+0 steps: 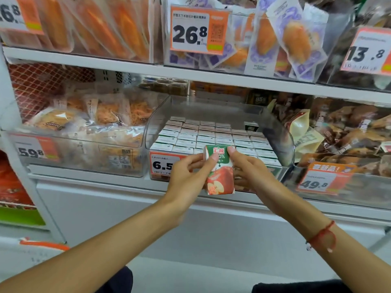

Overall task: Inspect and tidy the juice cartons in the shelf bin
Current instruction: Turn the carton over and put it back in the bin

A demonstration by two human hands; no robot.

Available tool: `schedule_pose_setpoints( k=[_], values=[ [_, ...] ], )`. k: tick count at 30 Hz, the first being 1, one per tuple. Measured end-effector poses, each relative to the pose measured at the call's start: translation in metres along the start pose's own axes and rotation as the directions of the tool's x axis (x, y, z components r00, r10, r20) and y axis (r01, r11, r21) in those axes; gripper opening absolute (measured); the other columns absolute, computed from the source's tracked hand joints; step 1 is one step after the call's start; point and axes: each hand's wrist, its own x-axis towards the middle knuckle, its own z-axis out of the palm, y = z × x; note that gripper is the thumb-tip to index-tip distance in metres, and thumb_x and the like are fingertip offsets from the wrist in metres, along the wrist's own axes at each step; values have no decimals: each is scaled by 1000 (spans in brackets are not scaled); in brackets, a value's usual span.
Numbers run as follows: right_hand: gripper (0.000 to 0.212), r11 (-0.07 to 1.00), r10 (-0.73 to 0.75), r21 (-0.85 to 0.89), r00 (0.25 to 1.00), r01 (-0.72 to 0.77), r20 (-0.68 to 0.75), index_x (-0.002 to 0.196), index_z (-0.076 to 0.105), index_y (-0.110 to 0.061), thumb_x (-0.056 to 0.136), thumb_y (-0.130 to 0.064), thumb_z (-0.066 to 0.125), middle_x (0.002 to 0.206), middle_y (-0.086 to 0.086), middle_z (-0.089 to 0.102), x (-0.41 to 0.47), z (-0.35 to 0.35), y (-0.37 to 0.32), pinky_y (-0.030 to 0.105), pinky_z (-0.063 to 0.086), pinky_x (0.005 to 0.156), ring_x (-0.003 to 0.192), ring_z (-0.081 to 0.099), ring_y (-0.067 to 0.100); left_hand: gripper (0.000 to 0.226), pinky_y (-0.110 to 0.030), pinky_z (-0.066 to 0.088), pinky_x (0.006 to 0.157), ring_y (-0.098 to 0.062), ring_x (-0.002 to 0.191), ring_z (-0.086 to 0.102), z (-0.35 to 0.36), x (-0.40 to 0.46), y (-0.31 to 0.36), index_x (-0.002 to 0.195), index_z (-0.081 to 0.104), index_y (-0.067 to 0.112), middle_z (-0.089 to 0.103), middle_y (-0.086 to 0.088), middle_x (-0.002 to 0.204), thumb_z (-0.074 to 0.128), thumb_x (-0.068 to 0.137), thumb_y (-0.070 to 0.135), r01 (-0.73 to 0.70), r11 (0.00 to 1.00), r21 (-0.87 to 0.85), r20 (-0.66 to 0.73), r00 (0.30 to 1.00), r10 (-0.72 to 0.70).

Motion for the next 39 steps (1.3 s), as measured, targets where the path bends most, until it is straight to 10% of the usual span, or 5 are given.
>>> schedule_pose_setpoints(
  k=[8, 22, 29, 35, 39],
  values=[
    [37, 999, -21, -23, 980, 26, 197, 124, 63, -23, 87, -25, 67, 108, -4, 73, -11, -7, -4, 17, 54, 80, 101, 69, 11, 18, -15, 53, 53, -4, 68, 72, -7, 2, 9, 99, 70, 21, 77, 7, 81, 67, 89, 35, -30, 995, -92, -118, 993, 19],
    [49, 996, -36, -84, 999, 33, -40, 119, 66, -20, 73, -21, 84, 101, 2, 73, -17, 6, -7, 29, 58, 81, 82, 73, 14, 21, -15, 53, 54, -6, 71, 73, -23, 4, 11, 97, 72, 23, 76, 6, 78, 56, 96, 38, -31, 983, 179, -17, 999, 35],
    [48, 791, -442, -530, 884, 305, -151, 107, 61, -38, 65, -34, 85, 79, -21, 61, -26, 23, -5, 16, 53, 62, 73, 62, 2, 5, -14, 54, 58, -6, 77, 74, -17, 0, 15, 89, 69, 33, 76, 16, 83, 69, 86, 38, -58, 989, 136, 53, 997, 51],
    [26, 989, -147, 10, 989, 147, 20, 105, 70, -24, 80, -30, 73, 91, -5, 75, -18, 10, -13, 15, 54, 69, 83, 70, 5, 27, -34, 59, 86, -15, 95, 72, -23, 5, 18, 110, 71, 22, 74, 2, 108, 69, 87, 36, -6, 996, 86, -27, 1000, 8],
    [52, 995, -16, 104, 991, 2, 135, 121, 61, -21, 72, -35, 71, 111, -1, 72, -15, 5, -11, 22, 56, 83, 100, 70, 11, 42, -29, 57, 87, -11, 96, 72, -22, 4, 17, 125, 65, 17, 74, 0, 109, 68, 87, 36, 37, 998, 40, 12, 999, -37]
  ],
)
